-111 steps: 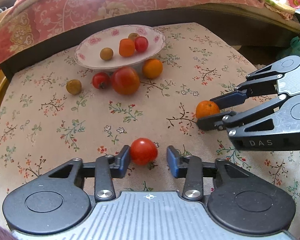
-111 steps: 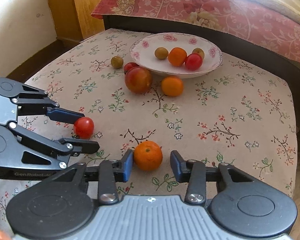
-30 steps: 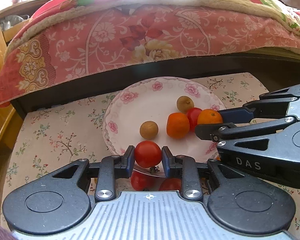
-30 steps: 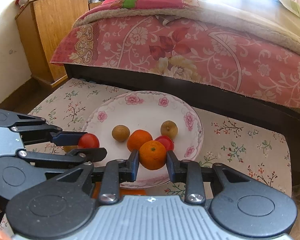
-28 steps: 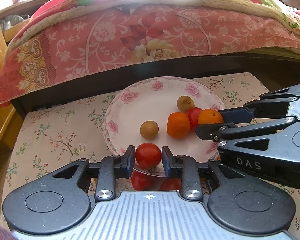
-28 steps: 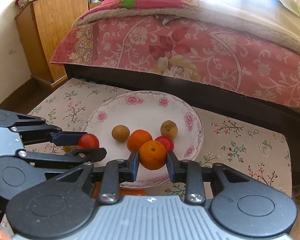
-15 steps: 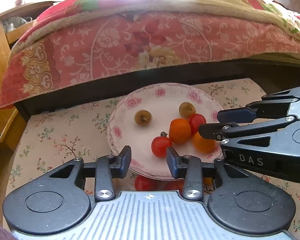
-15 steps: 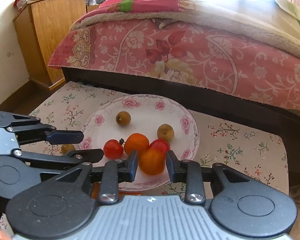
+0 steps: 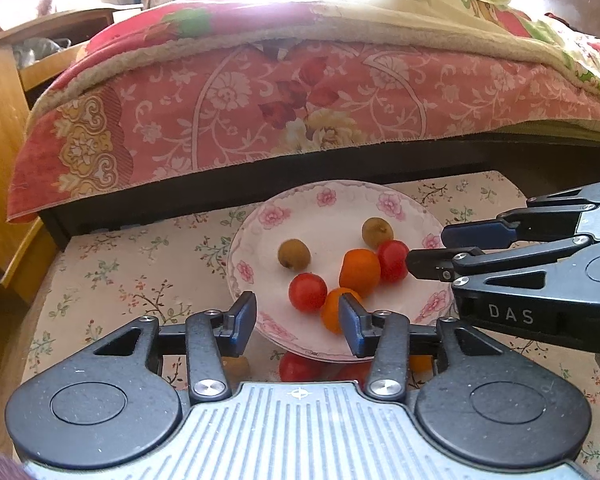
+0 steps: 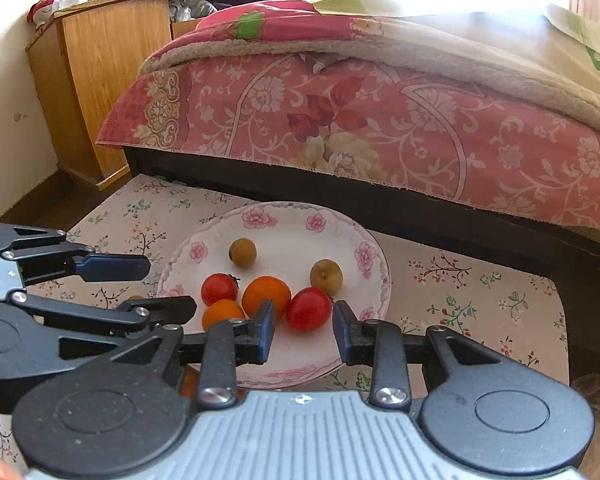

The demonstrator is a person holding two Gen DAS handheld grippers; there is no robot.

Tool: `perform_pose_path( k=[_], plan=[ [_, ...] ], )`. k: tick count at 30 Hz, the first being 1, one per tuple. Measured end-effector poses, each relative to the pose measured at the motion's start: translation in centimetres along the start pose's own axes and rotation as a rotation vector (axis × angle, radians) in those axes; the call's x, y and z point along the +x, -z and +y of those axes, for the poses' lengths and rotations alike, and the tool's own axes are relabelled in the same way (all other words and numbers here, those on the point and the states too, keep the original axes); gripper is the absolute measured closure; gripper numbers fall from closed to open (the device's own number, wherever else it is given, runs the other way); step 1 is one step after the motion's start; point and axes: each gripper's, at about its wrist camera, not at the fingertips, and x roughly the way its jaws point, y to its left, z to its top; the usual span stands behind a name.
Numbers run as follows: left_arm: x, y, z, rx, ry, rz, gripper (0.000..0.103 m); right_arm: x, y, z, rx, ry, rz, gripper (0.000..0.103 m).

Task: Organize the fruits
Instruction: 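Move both grippers back from the plate toward fruits on the table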

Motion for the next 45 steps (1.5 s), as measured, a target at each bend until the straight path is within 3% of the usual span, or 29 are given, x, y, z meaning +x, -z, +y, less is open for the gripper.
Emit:
perform_pose_path(
  k=[12, 24, 29, 36, 45],
  plan=[
    [-1.8, 1.9, -0.8, 0.030, 0.055, 0.019, 0.048, -1.8, 1.4, 0.0, 0.000, 0.003, 0.010, 0.067],
    [-0.7, 4.1, -3.0, 0.067, 0.110, 0.071, 0.047, -2.1, 5.0, 0.5, -0.068, -0.015, 0.098, 0.064],
    [0.5, 4.1, -3.2, 0.062, 0.085, 0.067, 0.043, -1.9, 5.2, -0.4, -0.055, -0.011, 0.106, 0.063],
    [1.8, 4.1, -2.9, 0.039, 0.058, 0.071, 0.051, -1.7, 5.3, -1.2, -0.035, -0.014, 0.118, 0.063],
    [1.0, 4.6, -2.9, 0.048, 0.076, 0.075, 0.052, -1.3, 5.0, -0.7, -0.033, -0.050, 0.113, 0.063]
  ],
)
